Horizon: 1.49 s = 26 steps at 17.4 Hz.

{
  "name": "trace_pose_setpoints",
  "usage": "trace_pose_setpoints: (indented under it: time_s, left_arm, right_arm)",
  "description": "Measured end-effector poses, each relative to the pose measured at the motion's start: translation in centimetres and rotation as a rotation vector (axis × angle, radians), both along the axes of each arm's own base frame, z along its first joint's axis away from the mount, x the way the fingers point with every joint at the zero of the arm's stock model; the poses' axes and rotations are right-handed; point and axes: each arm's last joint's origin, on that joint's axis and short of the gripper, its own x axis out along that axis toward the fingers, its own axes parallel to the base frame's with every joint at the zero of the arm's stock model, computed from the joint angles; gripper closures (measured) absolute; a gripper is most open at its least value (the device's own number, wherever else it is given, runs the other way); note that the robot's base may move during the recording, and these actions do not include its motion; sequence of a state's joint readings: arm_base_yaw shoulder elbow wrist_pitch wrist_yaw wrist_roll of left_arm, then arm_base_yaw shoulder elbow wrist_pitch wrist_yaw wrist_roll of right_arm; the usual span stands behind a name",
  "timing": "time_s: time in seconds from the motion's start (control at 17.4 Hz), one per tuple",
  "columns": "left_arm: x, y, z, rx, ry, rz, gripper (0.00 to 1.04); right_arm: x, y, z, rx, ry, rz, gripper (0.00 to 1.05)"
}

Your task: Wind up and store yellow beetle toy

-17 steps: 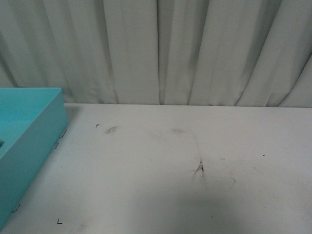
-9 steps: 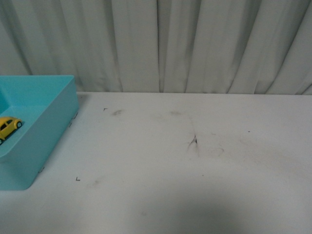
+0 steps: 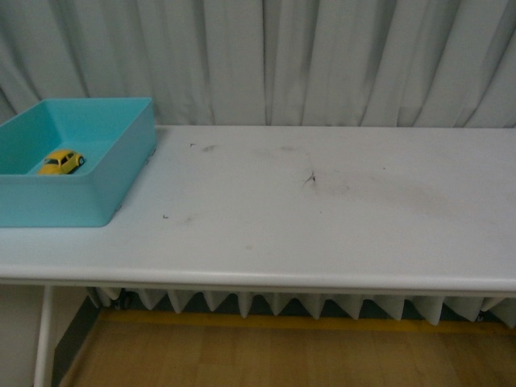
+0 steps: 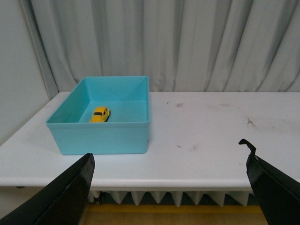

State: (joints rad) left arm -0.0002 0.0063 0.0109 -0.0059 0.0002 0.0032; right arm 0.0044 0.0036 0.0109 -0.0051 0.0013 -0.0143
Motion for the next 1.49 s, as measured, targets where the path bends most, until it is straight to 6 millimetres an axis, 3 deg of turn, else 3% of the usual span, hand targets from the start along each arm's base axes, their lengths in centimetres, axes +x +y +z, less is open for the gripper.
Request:
trace_pose_setpoints:
  time_s: [1.49]
  left_arm:
    - [0.0,0.0,0.04,0.0,-0.004,0.0,0.07]
  right_arm:
    - [0.0,0.0,0.03,0.0,-0.003,0.001,0.07]
